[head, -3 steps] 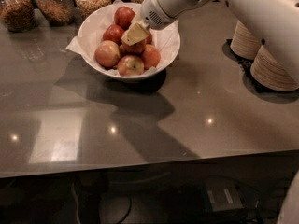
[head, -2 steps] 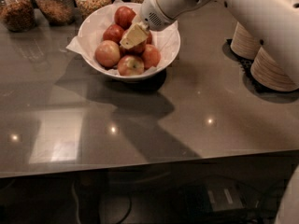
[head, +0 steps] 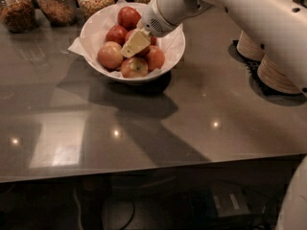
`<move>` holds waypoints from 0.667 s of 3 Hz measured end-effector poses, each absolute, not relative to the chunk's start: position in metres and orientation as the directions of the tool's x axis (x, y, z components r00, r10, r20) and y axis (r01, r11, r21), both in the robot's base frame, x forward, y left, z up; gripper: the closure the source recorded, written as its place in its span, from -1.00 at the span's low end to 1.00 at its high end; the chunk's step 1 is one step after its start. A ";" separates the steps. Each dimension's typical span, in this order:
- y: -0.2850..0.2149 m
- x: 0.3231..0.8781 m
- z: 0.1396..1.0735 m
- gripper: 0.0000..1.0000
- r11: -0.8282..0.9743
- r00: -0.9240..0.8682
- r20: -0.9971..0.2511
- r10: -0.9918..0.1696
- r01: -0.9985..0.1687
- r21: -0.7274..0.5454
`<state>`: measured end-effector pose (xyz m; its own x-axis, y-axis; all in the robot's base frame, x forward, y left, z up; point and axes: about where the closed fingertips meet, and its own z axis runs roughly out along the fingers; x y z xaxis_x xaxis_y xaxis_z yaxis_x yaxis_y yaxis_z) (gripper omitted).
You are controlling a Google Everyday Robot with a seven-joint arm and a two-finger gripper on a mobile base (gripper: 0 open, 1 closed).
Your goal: Pick apple from white bowl
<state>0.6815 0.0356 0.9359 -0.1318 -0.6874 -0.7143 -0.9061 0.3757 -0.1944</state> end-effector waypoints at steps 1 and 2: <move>0.035 0.684 0.927 -0.44 0.384 -0.138 -0.711 -0.690 -0.902 -0.197; 0.034 0.686 0.919 -0.40 0.390 -0.143 -0.706 -0.694 -0.899 -0.201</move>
Offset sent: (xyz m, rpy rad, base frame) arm 0.0075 -0.0067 -0.0227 -0.0214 -0.0084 -0.0360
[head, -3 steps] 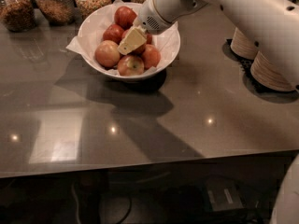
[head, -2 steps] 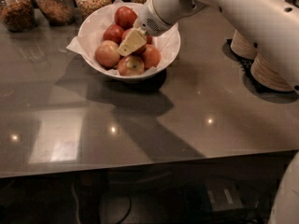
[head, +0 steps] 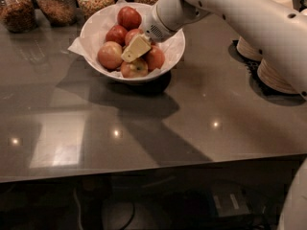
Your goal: Pick apple from white bowl
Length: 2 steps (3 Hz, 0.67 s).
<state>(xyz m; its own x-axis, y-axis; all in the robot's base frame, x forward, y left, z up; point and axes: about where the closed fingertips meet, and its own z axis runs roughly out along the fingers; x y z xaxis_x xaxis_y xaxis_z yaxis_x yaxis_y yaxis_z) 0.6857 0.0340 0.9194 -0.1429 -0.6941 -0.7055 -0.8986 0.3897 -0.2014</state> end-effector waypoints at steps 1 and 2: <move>0.034 0.685 0.920 -0.34 0.391 -0.145 -0.704 -0.695 -0.898 -0.202; 0.031 0.686 0.920 0.03 0.400 -0.153 -0.704 -0.693 -0.895 -0.198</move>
Offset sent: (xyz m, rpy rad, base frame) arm 0.0046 -0.0125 0.0040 0.0022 0.0077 -0.0407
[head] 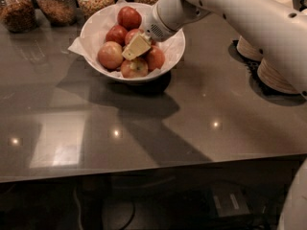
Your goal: Pick apple from white bowl
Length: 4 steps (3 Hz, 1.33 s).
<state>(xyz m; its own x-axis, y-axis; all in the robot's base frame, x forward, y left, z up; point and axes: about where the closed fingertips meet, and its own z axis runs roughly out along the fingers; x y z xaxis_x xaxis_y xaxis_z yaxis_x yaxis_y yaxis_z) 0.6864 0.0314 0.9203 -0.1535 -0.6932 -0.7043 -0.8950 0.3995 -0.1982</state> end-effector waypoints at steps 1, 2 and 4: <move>0.028 0.687 0.925 0.50 0.409 -0.157 -0.709 -0.687 -0.891 -0.199; 0.025 0.687 0.933 0.95 0.413 -0.148 -0.720 -0.678 -0.887 -0.208; 0.017 0.681 0.962 1.00 0.393 -0.088 -0.731 -0.676 -0.883 -0.257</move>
Offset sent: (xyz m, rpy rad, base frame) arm 0.0000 -0.0140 0.0268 0.0355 -0.0440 -0.0221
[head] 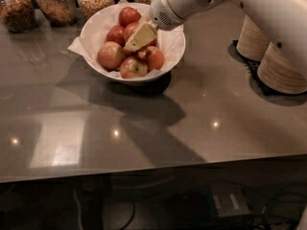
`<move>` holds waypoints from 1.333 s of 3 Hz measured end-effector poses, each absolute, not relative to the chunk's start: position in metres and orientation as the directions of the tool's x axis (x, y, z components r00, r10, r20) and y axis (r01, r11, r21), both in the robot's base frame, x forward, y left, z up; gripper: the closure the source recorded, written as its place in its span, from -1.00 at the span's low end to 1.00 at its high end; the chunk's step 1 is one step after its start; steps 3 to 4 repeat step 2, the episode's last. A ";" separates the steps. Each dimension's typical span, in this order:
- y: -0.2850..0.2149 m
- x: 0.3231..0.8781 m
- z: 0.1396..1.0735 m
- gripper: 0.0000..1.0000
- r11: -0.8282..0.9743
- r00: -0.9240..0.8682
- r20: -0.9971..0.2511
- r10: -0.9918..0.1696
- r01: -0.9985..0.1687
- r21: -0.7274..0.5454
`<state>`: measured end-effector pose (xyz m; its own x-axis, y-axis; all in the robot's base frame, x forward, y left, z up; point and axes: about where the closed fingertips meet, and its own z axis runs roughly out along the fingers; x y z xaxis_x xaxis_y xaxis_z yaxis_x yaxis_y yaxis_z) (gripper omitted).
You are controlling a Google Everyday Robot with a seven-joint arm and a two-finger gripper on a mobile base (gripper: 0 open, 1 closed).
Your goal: Pick apple from white bowl
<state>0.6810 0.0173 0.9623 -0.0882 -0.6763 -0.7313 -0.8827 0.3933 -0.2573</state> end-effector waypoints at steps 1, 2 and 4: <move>0.006 0.671 0.982 1.00 0.363 -0.043 -0.722 -0.690 -0.884 -0.294; -0.017 0.645 1.000 1.00 0.317 0.003 -0.722 -0.692 -0.897 -0.308; -0.017 0.645 1.000 1.00 0.317 0.003 -0.722 -0.692 -0.897 -0.308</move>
Offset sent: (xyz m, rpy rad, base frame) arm -0.0688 -0.0759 0.0622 -0.0103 -0.0709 0.1308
